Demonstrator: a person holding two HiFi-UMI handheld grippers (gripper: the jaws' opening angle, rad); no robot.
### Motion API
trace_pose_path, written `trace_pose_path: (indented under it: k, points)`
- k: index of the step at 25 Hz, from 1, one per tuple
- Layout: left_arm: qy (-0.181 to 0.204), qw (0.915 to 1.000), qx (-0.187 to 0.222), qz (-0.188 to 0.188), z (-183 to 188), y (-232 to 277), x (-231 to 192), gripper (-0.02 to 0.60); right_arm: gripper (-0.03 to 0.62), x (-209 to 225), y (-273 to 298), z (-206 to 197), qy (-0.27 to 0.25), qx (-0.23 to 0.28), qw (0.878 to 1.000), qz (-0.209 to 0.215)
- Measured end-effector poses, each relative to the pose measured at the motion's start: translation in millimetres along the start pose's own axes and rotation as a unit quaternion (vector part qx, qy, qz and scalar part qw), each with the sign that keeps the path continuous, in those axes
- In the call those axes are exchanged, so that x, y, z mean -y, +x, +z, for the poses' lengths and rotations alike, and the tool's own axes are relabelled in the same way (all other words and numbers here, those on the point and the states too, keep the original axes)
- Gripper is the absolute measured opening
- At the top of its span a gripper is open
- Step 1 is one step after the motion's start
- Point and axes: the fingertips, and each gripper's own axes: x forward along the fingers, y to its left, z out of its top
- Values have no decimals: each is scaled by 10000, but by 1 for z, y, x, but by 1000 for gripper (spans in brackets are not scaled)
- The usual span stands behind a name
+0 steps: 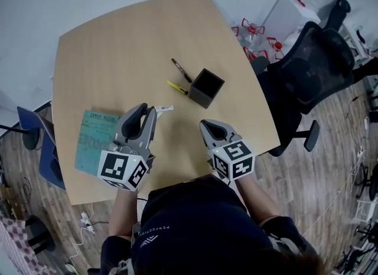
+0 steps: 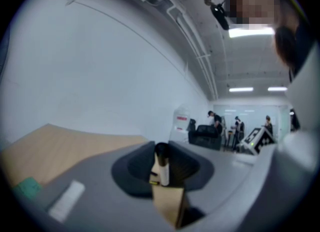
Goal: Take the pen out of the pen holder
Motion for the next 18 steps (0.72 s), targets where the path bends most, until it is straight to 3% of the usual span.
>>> trace_pose_path:
  k: [18]
  points:
    - [-332,9963,-385,688,-40,-61,-35,86,2,-33,15,0,-126,-63,9996,232]
